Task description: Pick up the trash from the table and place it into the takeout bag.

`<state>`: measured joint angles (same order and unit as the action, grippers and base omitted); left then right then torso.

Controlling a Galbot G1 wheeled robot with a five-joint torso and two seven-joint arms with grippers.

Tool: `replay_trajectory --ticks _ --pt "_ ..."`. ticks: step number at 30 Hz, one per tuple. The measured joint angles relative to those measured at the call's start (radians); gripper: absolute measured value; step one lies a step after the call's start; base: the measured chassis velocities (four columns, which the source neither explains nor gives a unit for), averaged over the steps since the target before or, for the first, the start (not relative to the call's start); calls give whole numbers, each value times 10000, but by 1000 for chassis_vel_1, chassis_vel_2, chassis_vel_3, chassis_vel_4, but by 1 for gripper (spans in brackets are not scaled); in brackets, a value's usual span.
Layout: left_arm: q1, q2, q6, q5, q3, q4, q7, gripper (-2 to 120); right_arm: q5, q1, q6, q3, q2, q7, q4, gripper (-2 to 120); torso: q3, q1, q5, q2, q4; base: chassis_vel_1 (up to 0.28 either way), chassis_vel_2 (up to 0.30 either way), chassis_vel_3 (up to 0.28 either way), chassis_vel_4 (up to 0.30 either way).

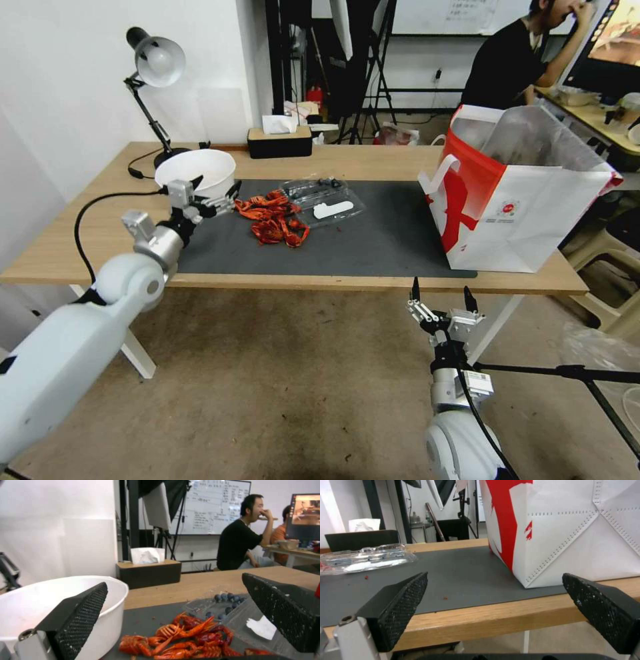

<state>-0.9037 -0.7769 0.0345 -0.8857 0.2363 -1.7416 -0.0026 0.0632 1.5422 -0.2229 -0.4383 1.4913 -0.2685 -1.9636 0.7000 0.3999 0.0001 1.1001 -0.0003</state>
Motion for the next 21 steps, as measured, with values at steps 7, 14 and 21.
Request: replay_trajectory --ticks 7,14,21 --pt "-1431 -247 229 759 961 -525 -17 100 0 -1 -27 16 3 10 -5 100 0 0 -2 0 4 0 0 0 0" --pt "-2244 -511 251 1378 1460 -864 -57 100 0 7 -37 21 28 13 -39 100 0 2 -2 0 3 0 0 0 0" --pt "-3589 -1007 212 2069 2278 -1410 -109 100 26 16 -54 -5 46 16 -65 100 -1 2 -1 -1 3 0 0 0 0"
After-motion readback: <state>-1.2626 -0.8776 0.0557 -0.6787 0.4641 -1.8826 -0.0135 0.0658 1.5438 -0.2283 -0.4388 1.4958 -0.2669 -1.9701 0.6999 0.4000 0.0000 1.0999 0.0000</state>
